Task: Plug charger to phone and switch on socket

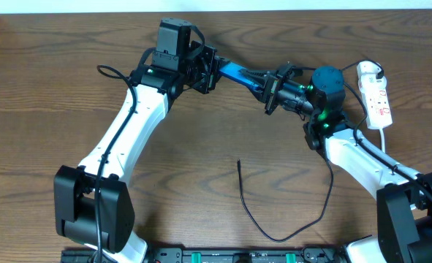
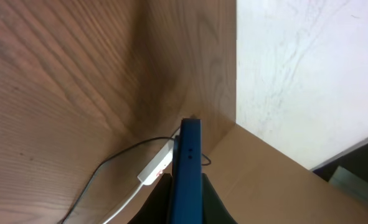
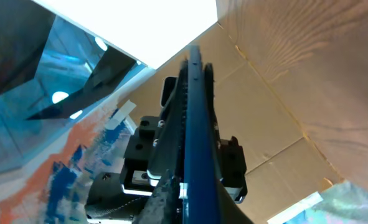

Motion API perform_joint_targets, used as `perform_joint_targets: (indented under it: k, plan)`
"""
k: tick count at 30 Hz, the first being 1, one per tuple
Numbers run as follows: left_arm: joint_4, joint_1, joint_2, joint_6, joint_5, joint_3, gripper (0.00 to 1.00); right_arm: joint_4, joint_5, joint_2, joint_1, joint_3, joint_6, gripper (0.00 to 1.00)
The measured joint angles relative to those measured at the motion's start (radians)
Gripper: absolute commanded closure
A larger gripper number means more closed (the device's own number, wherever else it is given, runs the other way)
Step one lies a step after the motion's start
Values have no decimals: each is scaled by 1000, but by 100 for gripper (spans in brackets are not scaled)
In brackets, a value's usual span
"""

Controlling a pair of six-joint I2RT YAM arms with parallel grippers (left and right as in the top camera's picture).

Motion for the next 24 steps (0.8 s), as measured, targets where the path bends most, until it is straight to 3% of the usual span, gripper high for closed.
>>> perform_joint_targets:
  k: [3, 6, 7, 10, 18, 24]
  plan:
    - [-12, 0, 0, -13, -2, 0, 93, 11, 2, 0, 0, 0, -21, 63]
    - [-18, 0, 0, -16, -2, 0, 93, 18, 5, 0, 0, 1, -34, 36]
    - [-18, 0, 0, -16, -2, 0, 92, 16, 3, 0, 0, 1, -34, 18]
    - [-18, 0, 0, -16, -2, 0, 93, 18, 5, 0, 0, 1, -46, 3]
    - [-21, 55, 0, -11, 10, 0, 93, 19, 3, 0, -2, 2, -75, 1]
    - [-22, 172, 0, 87, 128, 0, 93, 19, -52, 0, -34, 2, -183, 1]
